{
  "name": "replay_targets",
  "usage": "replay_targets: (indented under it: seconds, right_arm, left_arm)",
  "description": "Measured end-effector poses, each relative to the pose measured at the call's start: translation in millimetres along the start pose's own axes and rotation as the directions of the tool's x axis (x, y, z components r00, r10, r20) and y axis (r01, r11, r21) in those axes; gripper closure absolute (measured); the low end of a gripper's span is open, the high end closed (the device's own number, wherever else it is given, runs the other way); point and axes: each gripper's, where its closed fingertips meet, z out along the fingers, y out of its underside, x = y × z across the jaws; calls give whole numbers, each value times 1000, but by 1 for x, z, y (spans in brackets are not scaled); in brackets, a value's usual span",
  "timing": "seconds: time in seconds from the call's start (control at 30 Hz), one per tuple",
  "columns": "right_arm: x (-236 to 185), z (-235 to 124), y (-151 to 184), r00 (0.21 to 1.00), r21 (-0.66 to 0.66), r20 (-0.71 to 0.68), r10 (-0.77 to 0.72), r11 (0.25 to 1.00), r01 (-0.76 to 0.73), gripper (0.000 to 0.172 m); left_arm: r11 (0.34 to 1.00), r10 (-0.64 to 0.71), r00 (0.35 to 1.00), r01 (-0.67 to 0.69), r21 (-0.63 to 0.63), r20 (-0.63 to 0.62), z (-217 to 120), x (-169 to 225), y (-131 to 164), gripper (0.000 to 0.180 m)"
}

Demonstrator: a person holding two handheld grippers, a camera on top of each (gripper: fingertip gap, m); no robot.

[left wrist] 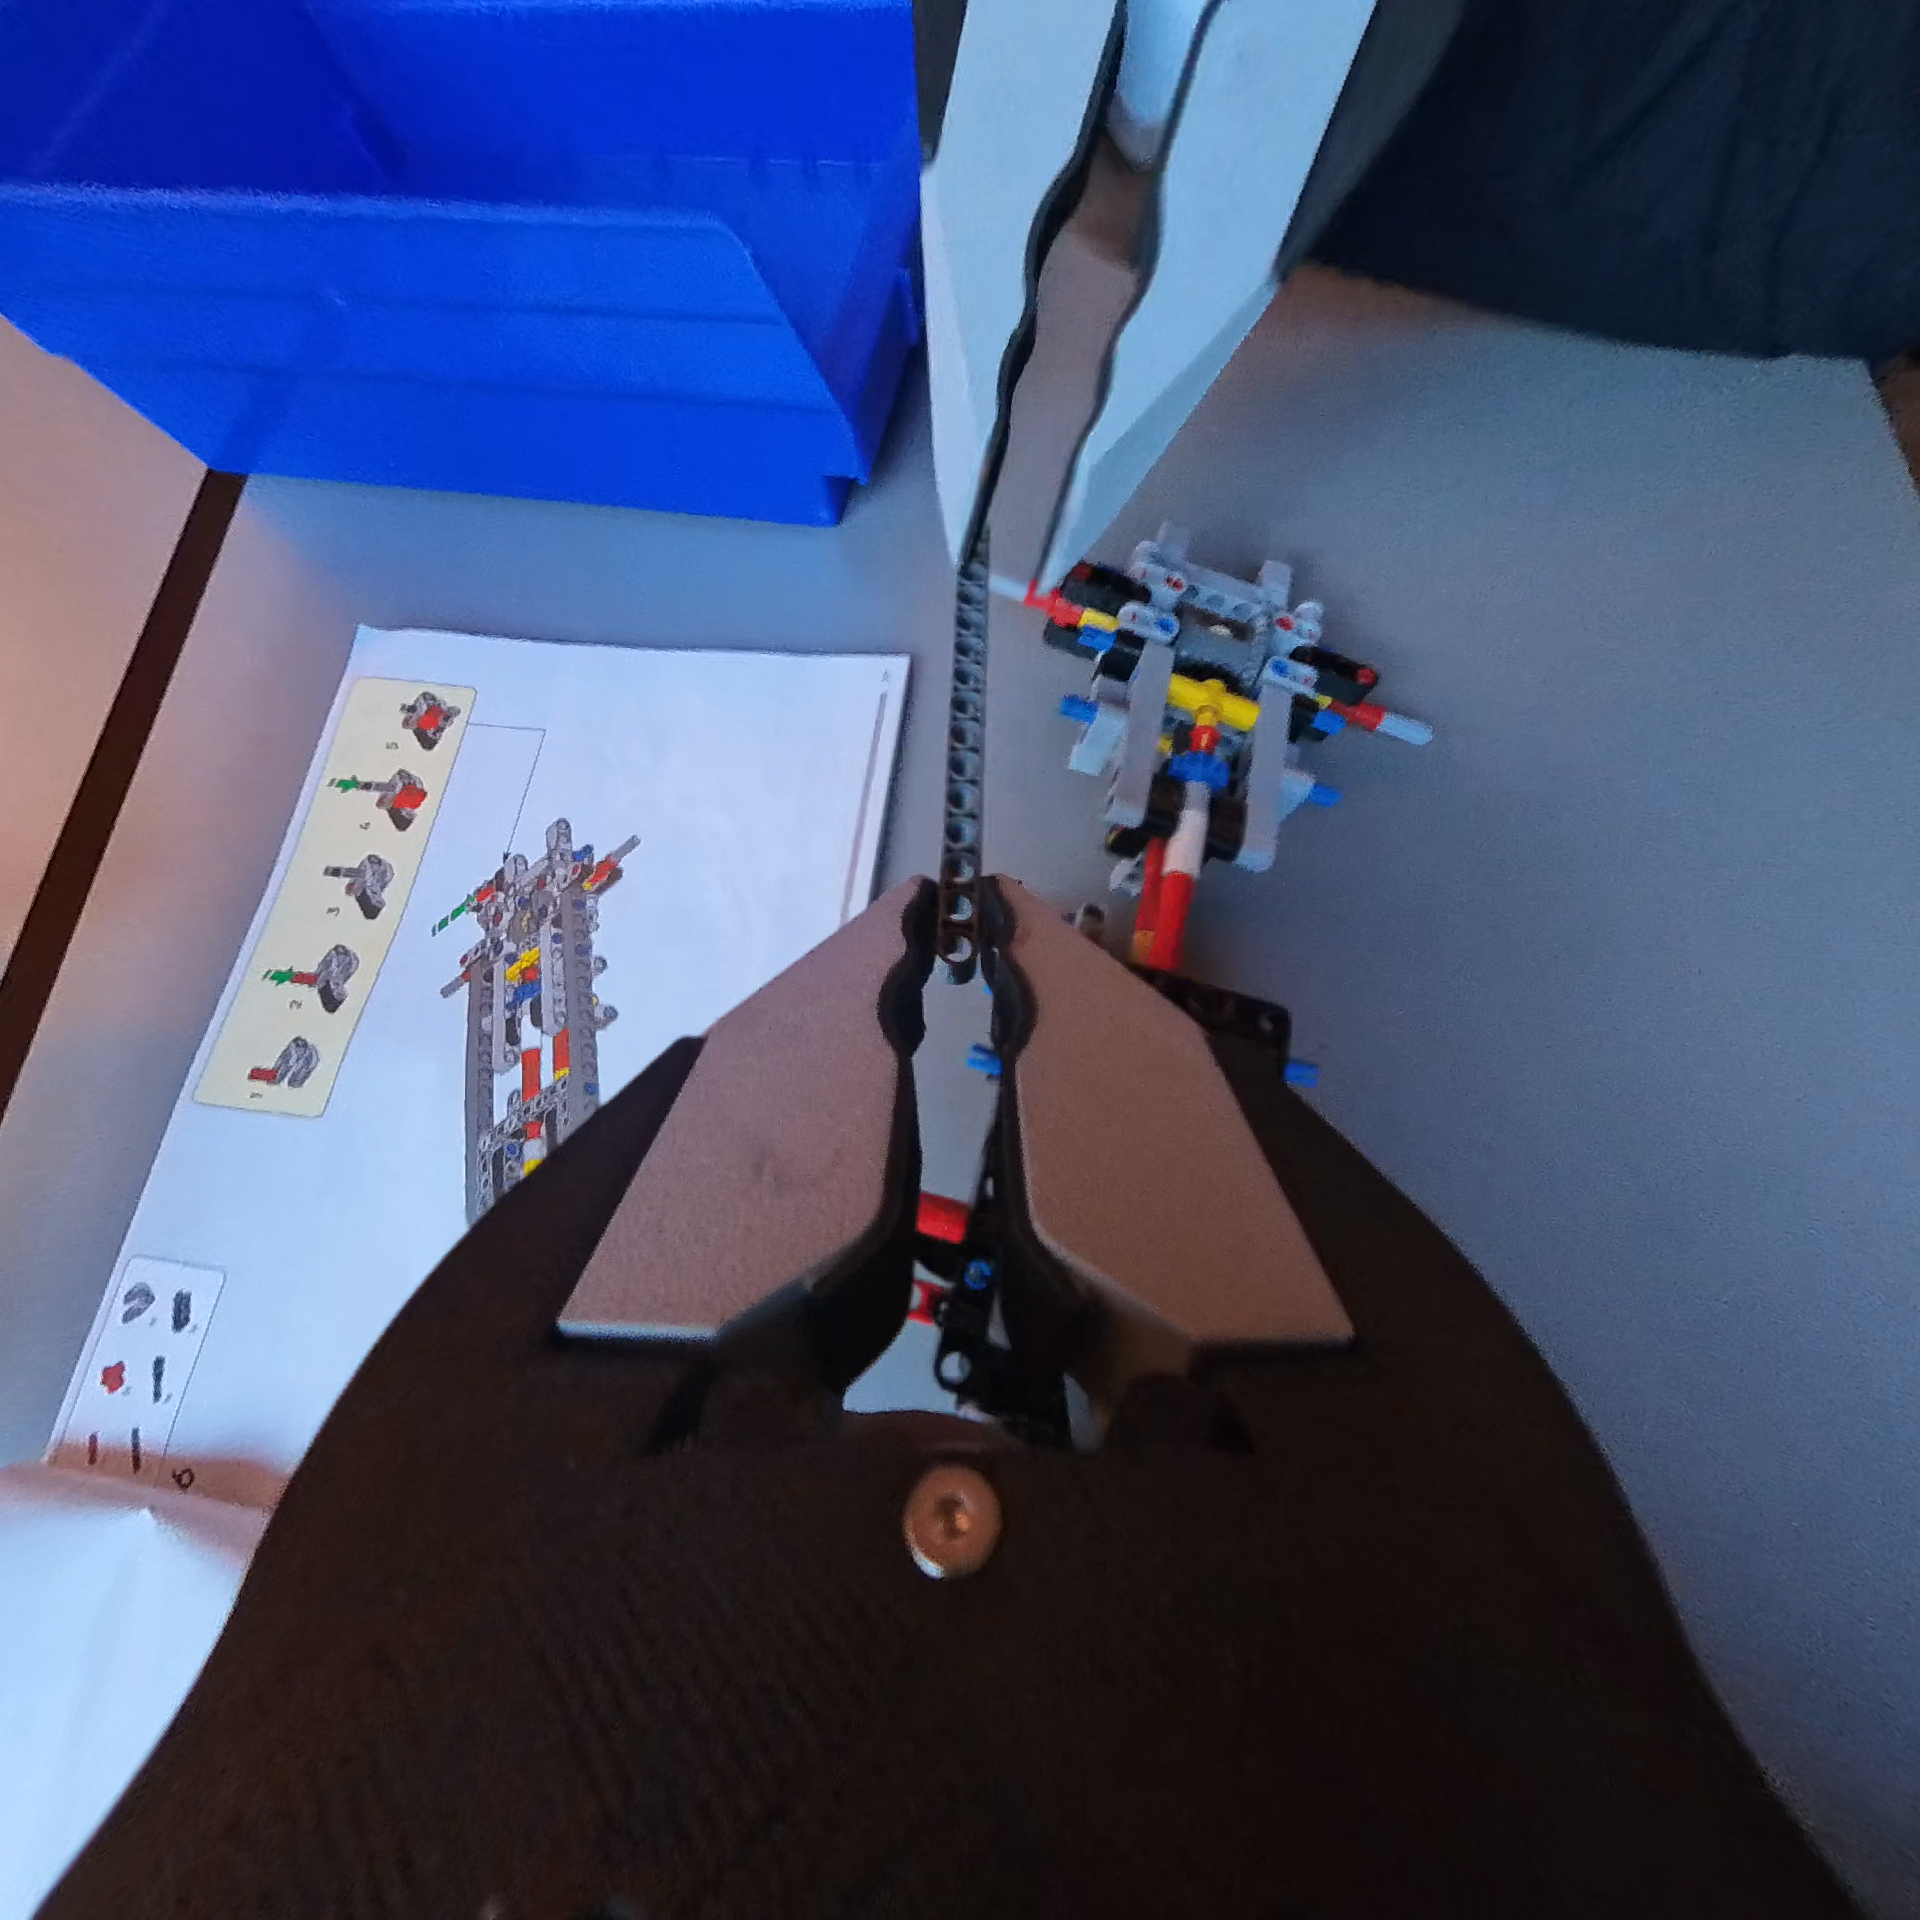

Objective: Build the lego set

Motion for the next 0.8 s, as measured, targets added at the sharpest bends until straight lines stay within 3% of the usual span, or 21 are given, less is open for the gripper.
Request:
replay_targets:
  seconds: [0.23,0.6,0.8]
  right_arm:
    - [2,-13,15,994,-4,65,84,996,-84,156]
    - [-2,-3,28,998,-88,56,41,995,-36,172]
    - [1,-4,28,998,-83,38,40,996,-37,160]
  left_arm:
    - [999,34,998,-35,-8,-49,3,2,7,175]
    - [1000,27,995,-26,9,-100,4,2,6,175]
    - [997,63,994,-59,43,-84,1,-1,3,175]
